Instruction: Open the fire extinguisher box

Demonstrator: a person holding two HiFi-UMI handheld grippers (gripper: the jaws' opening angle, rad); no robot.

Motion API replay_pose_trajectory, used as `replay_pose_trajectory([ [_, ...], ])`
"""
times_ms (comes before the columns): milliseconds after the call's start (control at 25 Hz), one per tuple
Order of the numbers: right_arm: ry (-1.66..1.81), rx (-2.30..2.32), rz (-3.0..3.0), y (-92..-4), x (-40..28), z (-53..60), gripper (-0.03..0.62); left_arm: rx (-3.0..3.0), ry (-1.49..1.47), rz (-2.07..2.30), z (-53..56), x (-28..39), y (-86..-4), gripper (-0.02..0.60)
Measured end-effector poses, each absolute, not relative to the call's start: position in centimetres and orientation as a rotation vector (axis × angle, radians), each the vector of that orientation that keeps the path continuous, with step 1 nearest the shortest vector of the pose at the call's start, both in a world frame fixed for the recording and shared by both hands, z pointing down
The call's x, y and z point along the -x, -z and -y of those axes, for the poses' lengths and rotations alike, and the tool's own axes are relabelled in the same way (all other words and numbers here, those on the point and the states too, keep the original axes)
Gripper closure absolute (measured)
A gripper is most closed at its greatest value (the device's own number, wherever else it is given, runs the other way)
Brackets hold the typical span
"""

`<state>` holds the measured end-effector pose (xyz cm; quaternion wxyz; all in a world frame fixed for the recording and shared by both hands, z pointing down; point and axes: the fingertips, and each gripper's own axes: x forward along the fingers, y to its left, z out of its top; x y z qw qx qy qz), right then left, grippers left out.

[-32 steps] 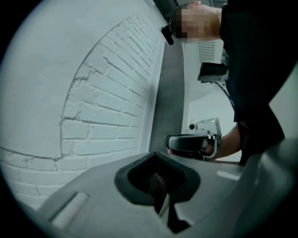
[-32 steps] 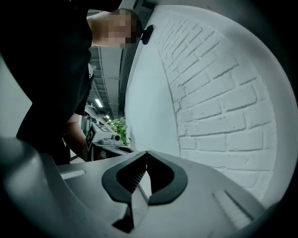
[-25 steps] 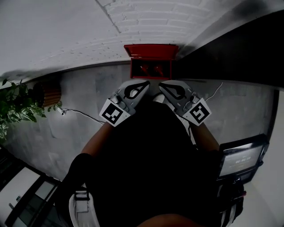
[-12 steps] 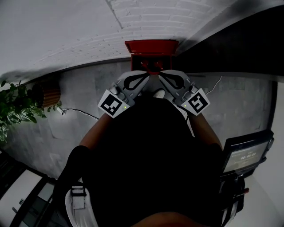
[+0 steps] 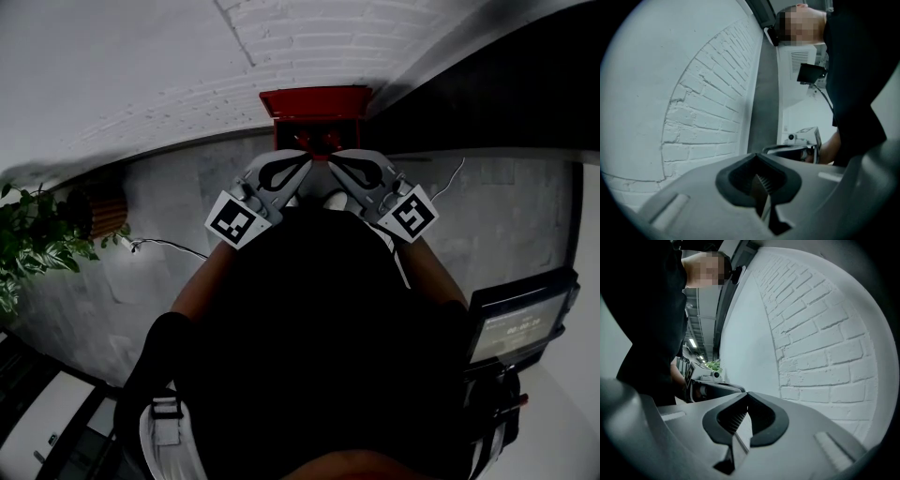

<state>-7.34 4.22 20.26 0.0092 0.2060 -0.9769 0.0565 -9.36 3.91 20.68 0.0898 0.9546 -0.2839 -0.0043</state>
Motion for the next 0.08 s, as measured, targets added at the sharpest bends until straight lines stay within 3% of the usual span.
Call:
replay_pose_trajectory([
  [80, -0.182, -0.646, 3.048, -20.22, 7.44, -3.97, 0.583, -2.840, 0.021, 0.847, -3.57, 9.53, -20.48, 0.578],
])
